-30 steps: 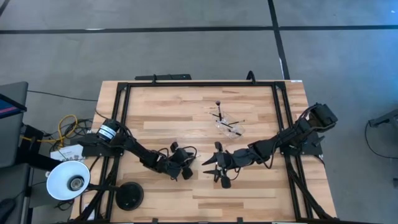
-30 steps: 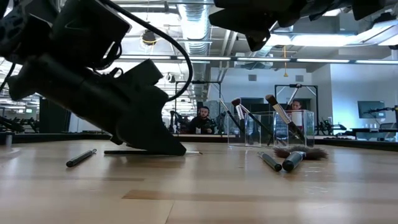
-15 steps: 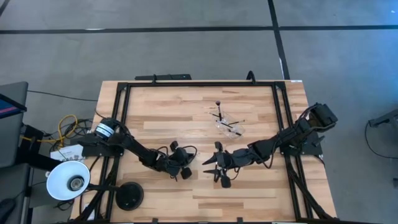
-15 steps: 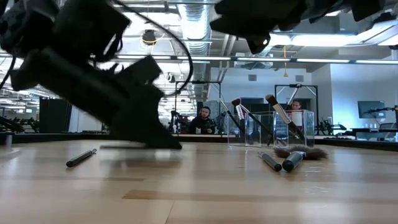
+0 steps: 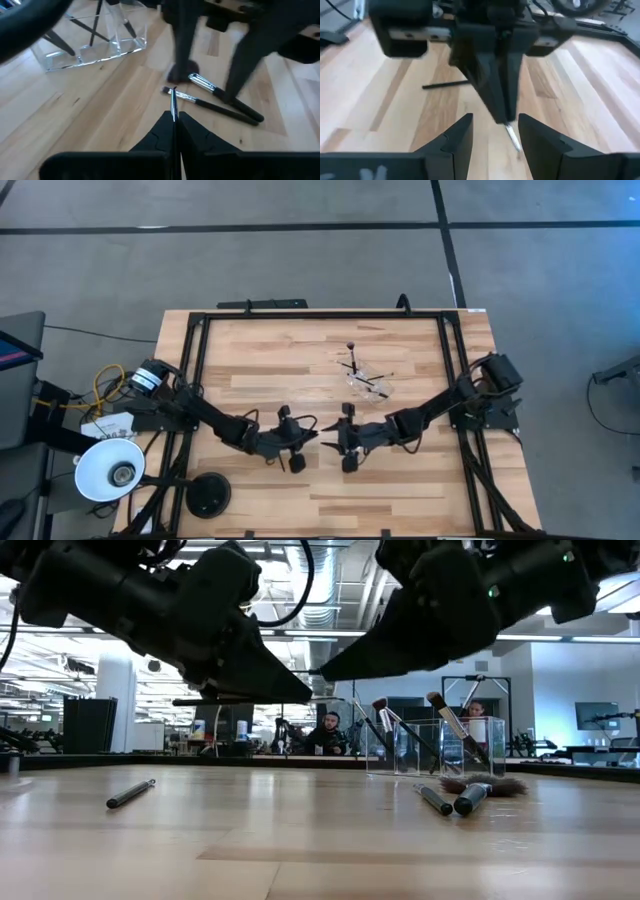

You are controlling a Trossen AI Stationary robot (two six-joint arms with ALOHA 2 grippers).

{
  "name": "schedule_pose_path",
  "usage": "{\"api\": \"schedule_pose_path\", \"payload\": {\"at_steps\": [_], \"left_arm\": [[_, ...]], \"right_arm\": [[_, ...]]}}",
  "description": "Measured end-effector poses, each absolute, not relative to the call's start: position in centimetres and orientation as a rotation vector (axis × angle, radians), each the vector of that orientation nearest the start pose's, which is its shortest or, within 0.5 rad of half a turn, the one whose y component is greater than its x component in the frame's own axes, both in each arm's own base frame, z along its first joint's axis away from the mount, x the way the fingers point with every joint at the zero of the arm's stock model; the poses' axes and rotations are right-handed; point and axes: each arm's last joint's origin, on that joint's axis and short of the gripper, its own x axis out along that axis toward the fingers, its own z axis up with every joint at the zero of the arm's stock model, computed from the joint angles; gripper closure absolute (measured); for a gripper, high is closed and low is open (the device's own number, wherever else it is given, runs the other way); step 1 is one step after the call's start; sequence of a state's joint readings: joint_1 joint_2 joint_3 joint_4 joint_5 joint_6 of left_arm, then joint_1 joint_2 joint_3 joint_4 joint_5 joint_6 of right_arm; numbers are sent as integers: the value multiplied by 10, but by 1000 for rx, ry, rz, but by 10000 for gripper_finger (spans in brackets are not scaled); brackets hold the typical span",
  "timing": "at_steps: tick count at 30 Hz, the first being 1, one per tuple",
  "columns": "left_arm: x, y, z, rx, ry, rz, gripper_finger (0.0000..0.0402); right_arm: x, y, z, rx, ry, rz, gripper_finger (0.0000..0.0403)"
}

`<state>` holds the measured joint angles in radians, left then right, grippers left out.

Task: Put items in baskets/containers
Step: Put the liner brush into the transparent organizer

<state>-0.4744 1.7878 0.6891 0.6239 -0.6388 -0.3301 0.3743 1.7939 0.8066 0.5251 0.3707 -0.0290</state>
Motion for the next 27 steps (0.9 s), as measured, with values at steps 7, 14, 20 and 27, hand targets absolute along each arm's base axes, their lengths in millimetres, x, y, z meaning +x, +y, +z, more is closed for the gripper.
{"api": "schedule_pose_path", "payload": {"at_steps": [7,14,20,27], "left_arm": [[294,-136,130,-67,361,210,389],[295,-139,135,-48,311,190,389],[296,-139,137,-53,302,188,389],[296,-140,137,-56,307,168,389]], "right_arm": [[331,110,143,-186,451,-14,258],[332,104,142,-162,466,-31,281],[332,106,142,-150,462,26,312],[333,107,144,-139,444,59,329]]}}
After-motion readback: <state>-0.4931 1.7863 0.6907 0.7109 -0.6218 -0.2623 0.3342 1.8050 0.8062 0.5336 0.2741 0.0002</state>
